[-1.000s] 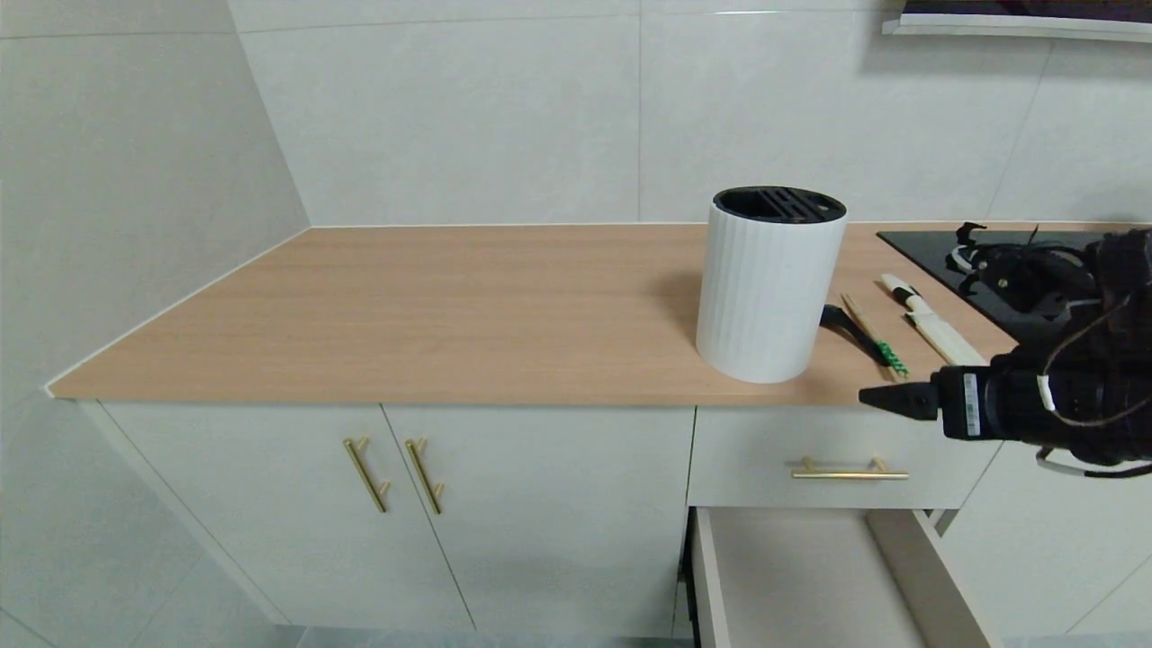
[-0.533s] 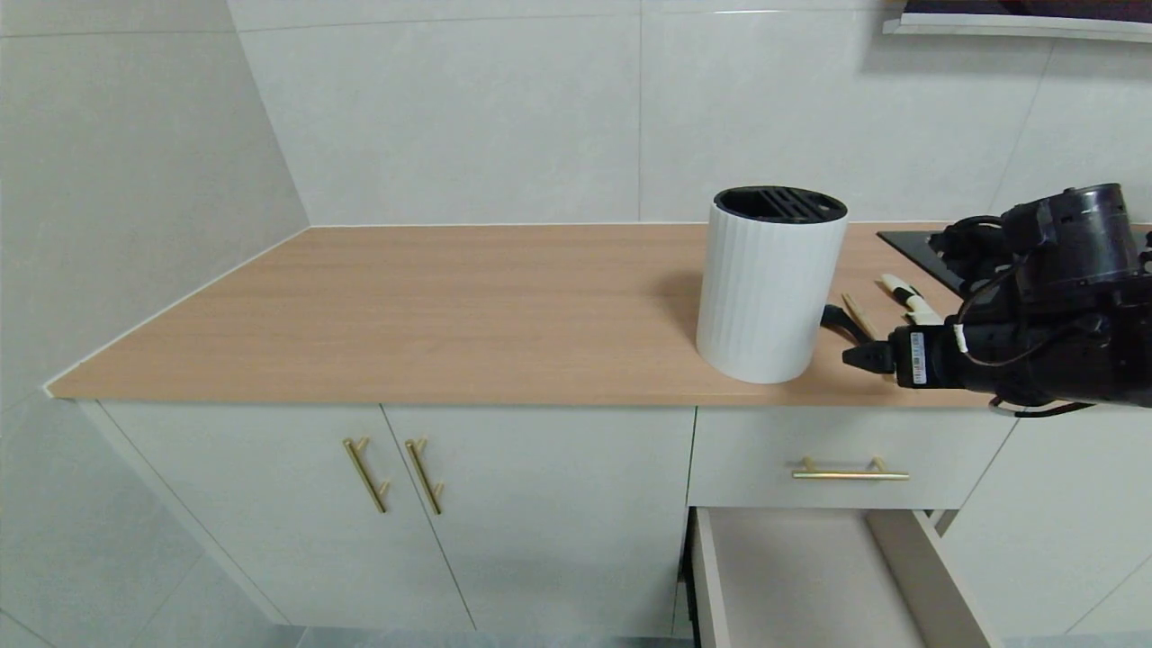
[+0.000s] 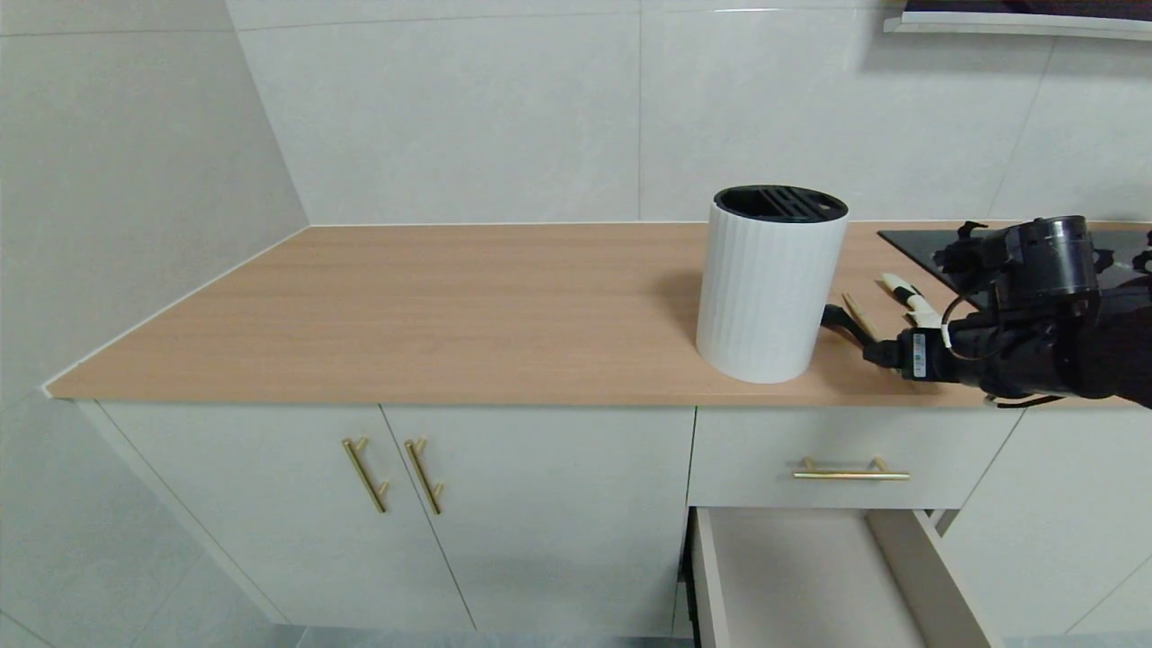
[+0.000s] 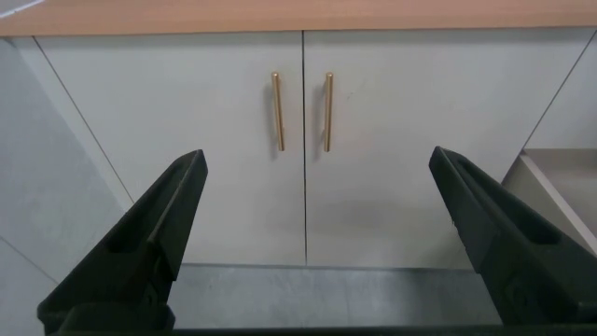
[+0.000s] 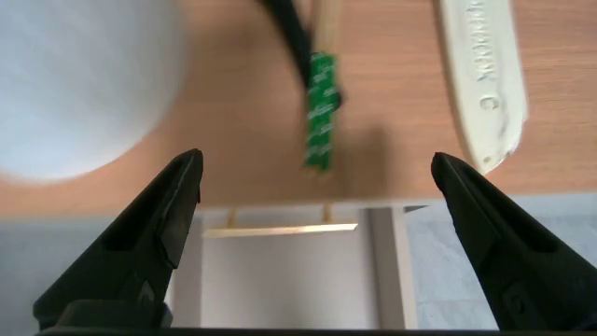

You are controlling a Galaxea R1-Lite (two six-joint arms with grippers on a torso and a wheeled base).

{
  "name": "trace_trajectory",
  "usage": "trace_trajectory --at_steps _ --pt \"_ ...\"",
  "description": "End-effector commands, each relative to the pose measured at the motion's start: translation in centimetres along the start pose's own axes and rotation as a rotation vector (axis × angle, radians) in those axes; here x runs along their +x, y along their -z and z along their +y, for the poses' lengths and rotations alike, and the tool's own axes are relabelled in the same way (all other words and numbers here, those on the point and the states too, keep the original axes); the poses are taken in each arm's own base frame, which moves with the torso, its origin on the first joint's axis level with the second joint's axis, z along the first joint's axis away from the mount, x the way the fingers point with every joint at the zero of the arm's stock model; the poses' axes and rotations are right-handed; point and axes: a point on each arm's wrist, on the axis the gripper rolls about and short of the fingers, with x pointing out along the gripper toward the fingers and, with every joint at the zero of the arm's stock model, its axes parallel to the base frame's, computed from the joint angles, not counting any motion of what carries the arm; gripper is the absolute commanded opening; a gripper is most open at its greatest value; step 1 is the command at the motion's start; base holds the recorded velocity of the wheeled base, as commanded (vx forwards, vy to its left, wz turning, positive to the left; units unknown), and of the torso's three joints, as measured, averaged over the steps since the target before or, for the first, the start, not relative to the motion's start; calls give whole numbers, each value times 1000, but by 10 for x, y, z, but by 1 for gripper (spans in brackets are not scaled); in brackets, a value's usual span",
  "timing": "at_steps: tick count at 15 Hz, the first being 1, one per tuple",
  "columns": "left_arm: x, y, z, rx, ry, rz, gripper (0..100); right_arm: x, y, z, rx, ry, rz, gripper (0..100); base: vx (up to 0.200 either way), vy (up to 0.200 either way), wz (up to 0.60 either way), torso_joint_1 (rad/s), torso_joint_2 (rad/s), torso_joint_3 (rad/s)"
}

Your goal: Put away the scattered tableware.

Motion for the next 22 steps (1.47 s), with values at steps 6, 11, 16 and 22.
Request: trace_trajectory --at_steps 6,11,16,22 --pt "0 0 0 0 -1 0 100 20 10 0 -5 26 41 100 0 0 0 0 0 0" --pt "0 0 0 0 -1 2 100 26 10 2 3 21 15 100 0 0 0 0 0 0" --pt "0 0 0 0 -1 2 100 40 12 3 13 23 -15 100 0 0 0 0 0 0" --pt "0 0 0 0 -1 2 100 38 10 2 17 23 -24 0 0 0 0 0 0 0"
